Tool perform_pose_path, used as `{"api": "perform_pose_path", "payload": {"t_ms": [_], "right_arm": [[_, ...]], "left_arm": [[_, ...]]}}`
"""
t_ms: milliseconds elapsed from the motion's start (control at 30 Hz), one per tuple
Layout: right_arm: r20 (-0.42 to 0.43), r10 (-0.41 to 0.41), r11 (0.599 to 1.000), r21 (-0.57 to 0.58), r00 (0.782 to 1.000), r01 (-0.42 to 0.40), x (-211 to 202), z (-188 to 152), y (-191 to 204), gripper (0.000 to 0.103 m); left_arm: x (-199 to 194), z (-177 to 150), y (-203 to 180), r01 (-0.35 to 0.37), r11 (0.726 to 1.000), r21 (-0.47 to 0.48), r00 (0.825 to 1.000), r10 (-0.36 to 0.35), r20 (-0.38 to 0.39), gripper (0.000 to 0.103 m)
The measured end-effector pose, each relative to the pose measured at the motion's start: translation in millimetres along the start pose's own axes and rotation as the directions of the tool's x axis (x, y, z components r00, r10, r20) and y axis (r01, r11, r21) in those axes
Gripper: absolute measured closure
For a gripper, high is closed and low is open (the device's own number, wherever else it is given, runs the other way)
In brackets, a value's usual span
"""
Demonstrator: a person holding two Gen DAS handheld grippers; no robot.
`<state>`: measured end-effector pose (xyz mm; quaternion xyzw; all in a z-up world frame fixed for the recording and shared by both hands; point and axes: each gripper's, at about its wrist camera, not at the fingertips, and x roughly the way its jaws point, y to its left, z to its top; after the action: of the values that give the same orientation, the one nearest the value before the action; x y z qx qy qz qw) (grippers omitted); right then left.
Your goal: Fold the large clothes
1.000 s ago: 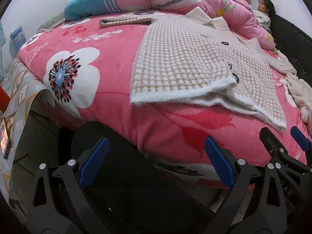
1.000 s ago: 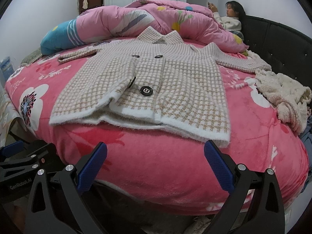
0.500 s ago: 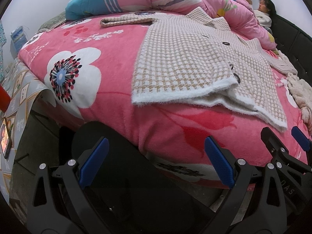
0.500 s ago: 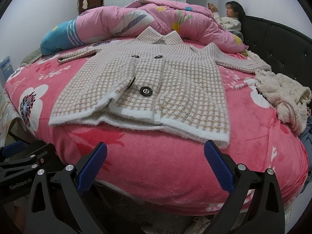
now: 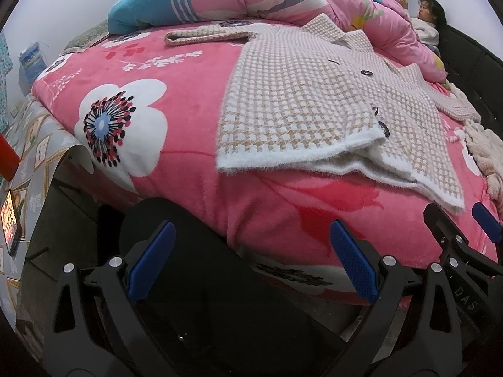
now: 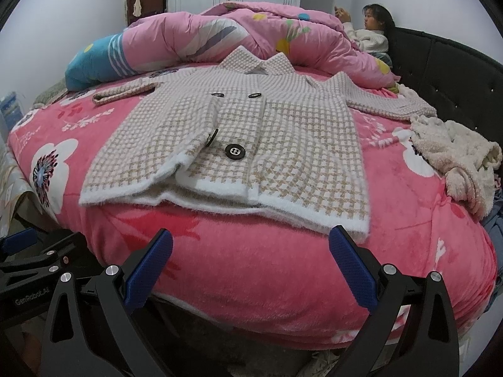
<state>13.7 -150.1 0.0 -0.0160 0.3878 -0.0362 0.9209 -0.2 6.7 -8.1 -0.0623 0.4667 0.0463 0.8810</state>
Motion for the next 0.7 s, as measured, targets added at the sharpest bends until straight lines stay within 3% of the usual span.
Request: {"api": "perform_pose_path", "payload": {"t_ms": [700], "right_arm": [[0.006,-0.003,1.000,0.000,1.000,0.003,-0.7,1.1,-0.2,0.006]], "left_arm": [[-1.4,0.6,1.2,-0.003,1.000,0.003,1.000,0.003,0.003,0.008]]}}
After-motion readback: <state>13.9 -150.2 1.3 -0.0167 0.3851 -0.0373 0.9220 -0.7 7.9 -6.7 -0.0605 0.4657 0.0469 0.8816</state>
